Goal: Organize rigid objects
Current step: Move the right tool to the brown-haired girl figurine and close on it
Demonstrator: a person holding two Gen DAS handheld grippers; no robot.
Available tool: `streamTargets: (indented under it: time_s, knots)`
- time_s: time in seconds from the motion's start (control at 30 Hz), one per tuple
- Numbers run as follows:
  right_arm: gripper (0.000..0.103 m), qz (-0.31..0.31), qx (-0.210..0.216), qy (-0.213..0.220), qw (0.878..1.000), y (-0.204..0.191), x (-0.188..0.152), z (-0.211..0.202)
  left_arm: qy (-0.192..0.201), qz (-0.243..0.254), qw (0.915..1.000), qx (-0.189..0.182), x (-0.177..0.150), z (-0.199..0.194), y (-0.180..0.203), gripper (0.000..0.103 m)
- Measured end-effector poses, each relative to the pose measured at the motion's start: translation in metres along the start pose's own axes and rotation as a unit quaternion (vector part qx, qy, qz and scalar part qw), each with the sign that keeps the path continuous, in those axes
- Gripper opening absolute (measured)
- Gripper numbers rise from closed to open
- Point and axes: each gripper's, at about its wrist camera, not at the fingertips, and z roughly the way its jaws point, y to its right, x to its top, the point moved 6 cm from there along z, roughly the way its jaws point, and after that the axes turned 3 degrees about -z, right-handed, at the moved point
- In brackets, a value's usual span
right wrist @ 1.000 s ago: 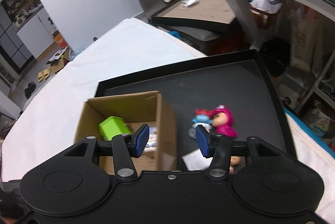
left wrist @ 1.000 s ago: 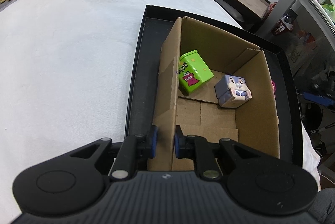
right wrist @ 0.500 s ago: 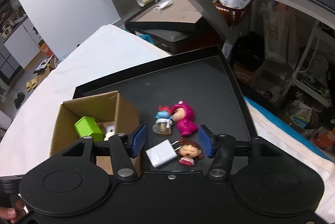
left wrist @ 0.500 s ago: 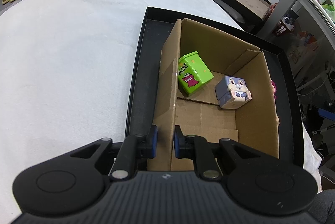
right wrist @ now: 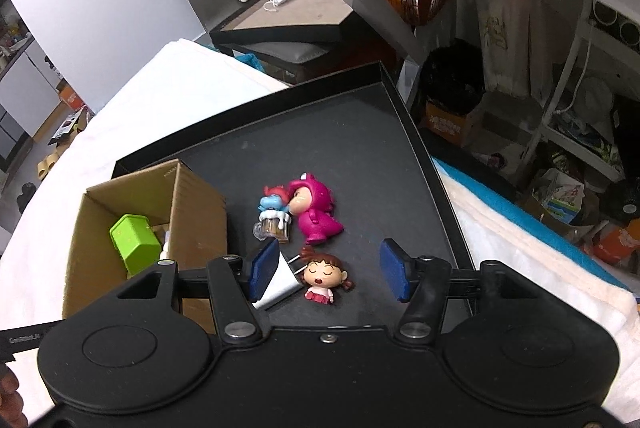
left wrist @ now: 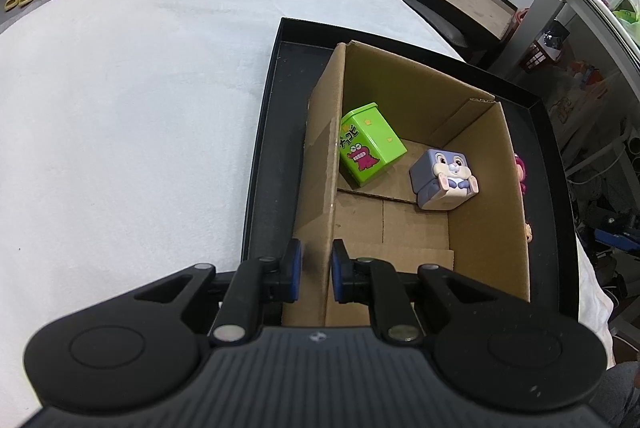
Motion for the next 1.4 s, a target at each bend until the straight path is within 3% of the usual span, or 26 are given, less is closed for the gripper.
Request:
streamTargets:
  time_s: [0.83, 0.93, 1.0, 1.1, 1.4]
  knots:
    - [0.053, -0.013, -0.010, -0.068, 0.998, -0.015, -0.018, 0.080, 0.002, -0.002, 0.9999, -0.010, 0.000, -0.002, -0.002, 0.013]
    - [0.050, -0.010, -0.005, -0.071, 0.997, -0.014, -0.021, 0.087, 0.002, -0.002, 1.0000, -0.010, 0.000, -0.001, -0.002, 0.013]
    - [0.040, -0.014, -0.008, -0.067, 0.998, -0.014, -0.019, 0.087, 0.002, -0.002, 1.0000, -0.009, 0.000, -0.001, -0.002, 0.013]
    - [0.034, -0.024, -0.008, -0.071, 0.997, -0.015, -0.016, 0.085, 0.002, -0.003, 1.0000, -0.008, 0.000, 0.000, -0.002, 0.013]
    - [0.034, -0.025, -0.003, -0.074, 0.997, -0.016, -0.015, 0.079, 0.003, -0.002, 1.0000, -0.007, -0.001, -0.001, 0.000, 0.013]
